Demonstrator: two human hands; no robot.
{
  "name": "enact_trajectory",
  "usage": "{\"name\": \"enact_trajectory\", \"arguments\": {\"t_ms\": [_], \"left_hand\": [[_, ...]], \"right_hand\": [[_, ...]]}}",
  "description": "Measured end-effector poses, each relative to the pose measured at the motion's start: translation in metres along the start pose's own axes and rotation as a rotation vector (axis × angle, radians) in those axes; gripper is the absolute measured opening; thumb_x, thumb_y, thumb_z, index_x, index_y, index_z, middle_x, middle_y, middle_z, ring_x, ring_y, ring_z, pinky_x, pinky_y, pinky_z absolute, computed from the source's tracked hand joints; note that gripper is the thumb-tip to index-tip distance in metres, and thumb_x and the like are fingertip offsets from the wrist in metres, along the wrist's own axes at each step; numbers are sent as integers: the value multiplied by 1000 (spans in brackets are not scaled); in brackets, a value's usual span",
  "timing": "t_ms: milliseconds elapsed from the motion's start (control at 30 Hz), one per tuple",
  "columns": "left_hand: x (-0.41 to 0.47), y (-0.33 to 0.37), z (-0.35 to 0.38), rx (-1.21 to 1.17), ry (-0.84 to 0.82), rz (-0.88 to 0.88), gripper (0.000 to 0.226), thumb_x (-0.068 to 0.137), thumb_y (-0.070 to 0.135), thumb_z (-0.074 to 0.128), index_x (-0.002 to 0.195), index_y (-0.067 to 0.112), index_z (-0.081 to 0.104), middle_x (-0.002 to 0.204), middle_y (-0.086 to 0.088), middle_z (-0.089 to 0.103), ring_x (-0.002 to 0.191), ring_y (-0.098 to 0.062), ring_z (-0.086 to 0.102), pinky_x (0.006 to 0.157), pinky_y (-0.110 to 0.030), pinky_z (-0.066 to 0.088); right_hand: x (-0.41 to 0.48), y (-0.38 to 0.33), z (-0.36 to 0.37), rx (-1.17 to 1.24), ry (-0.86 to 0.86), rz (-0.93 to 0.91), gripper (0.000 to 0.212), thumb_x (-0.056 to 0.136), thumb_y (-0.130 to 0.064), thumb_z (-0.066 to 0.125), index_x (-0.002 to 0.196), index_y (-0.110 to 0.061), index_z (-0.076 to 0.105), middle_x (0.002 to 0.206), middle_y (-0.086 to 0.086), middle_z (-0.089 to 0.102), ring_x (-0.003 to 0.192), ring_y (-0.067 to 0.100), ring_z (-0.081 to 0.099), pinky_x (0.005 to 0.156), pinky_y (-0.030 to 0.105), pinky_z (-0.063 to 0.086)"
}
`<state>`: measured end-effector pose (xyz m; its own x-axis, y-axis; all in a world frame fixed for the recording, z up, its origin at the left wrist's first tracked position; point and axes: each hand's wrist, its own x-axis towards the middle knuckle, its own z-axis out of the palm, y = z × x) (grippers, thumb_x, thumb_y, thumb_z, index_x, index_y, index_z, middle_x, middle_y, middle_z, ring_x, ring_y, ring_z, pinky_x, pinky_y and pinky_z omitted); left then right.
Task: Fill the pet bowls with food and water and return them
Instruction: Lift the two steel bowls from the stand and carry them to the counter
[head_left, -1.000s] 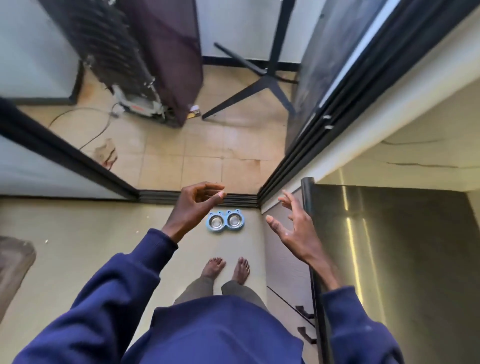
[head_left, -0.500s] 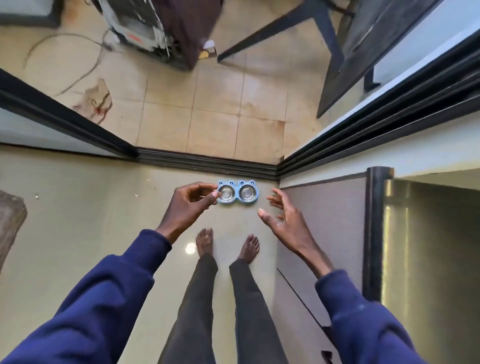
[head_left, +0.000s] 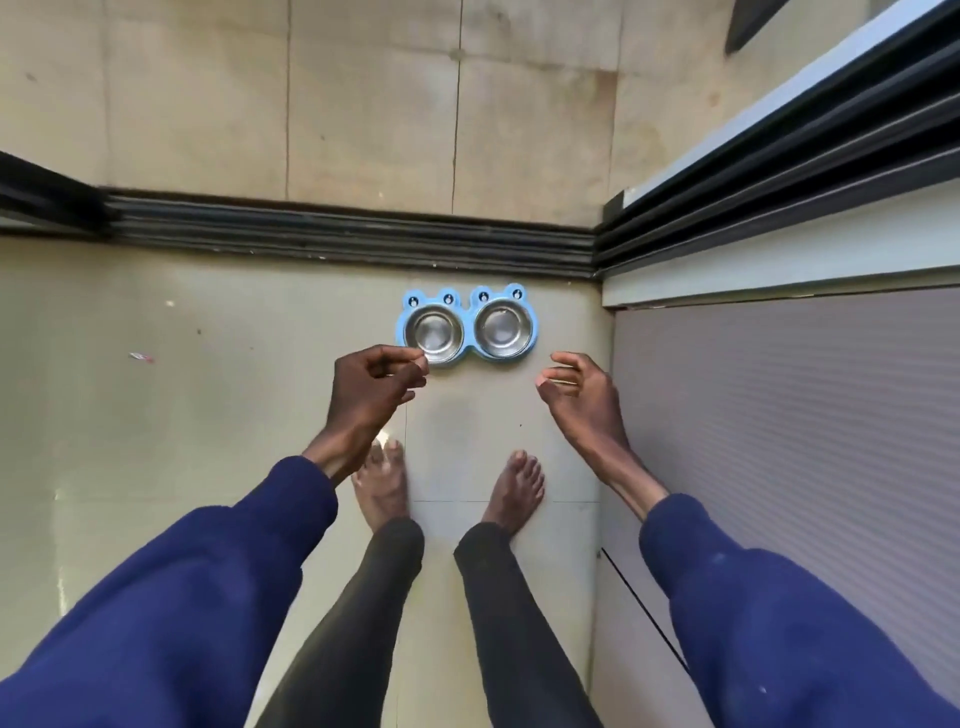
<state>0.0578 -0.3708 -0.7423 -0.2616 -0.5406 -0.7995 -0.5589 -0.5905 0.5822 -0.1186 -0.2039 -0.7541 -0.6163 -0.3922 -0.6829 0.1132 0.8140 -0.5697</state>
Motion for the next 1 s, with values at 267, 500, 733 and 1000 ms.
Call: {"name": "enact_trajectory", "arguments": {"t_ms": [267, 500, 733, 1000], "left_hand": [[137, -91, 27, -35, 146, -107, 8, 84, 11, 78, 84, 16, 72, 97, -12, 75, 85, -23, 71, 88, -42, 61], [202, -129, 56, 5, 352, -195, 43, 74, 23, 89, 106, 10, 63, 108, -12, 70, 83, -22, 71, 84, -40, 62], [211, -143, 60, 22, 476, -188, 41, 75, 11, 85, 103, 10, 55, 109, -18, 68, 68, -25, 71, 73, -40, 64], [206, -137, 59, -90, 443, -202, 34, 72, -7, 72, 94, 12, 56, 113, -26, 67, 67, -26, 70, 58, -31, 63]], "right_hand": [[107, 82, 53, -68, 41, 58, 35, 89, -22, 70, 121, -13, 64, 107, 1, 73, 97, 14, 69, 83, 26, 56], [167, 110, 96, -49, 213, 105, 37, 86, -30, 73, 113, -11, 54, 101, 6, 68, 95, 21, 64, 76, 26, 46], [195, 124, 110, -74, 255, 176, 40, 86, -27, 74, 112, -11, 48, 106, 6, 59, 95, 16, 42, 76, 28, 38], [198, 126, 108, 58, 257, 272, 32, 63, -25, 65, 91, -25, 51, 88, 3, 66, 83, 35, 71, 74, 43, 62]]}}
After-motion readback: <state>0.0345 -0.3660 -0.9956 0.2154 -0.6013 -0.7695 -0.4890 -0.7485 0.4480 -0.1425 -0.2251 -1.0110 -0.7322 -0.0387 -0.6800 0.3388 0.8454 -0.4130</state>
